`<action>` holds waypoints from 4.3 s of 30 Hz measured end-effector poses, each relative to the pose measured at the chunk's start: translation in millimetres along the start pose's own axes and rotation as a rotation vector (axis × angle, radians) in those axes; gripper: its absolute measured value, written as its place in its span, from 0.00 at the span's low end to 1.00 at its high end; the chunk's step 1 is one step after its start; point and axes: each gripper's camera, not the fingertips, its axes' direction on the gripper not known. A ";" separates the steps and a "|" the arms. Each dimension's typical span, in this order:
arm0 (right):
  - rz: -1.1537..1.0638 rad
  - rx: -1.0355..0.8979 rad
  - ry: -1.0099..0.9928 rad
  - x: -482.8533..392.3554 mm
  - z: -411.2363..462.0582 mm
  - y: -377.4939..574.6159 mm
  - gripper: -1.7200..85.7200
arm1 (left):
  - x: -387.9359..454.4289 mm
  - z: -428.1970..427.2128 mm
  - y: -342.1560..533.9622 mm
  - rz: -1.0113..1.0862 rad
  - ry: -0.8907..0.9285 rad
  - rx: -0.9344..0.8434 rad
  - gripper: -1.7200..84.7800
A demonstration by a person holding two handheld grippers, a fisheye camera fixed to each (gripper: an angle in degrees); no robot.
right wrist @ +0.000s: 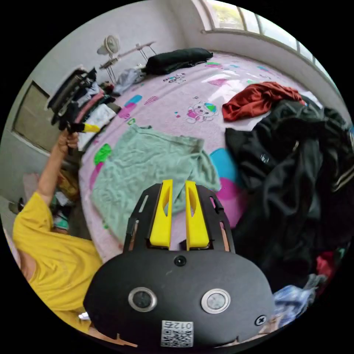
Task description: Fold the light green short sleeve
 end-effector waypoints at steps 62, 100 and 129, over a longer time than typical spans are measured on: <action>0.239 0.346 -0.303 2.9 -259.4 318.5 0.03 | 285.8 407.9 -35.2 0.217 -0.414 -0.233 0.07; -0.222 0.054 0.148 -139.0 -86.8 169.5 0.03 | 162.1 222.0 53.2 0.304 0.419 0.227 0.02; 0.273 0.294 -0.212 81.2 -226.0 224.8 0.03 | 157.8 263.6 61.7 0.233 0.430 0.246 0.02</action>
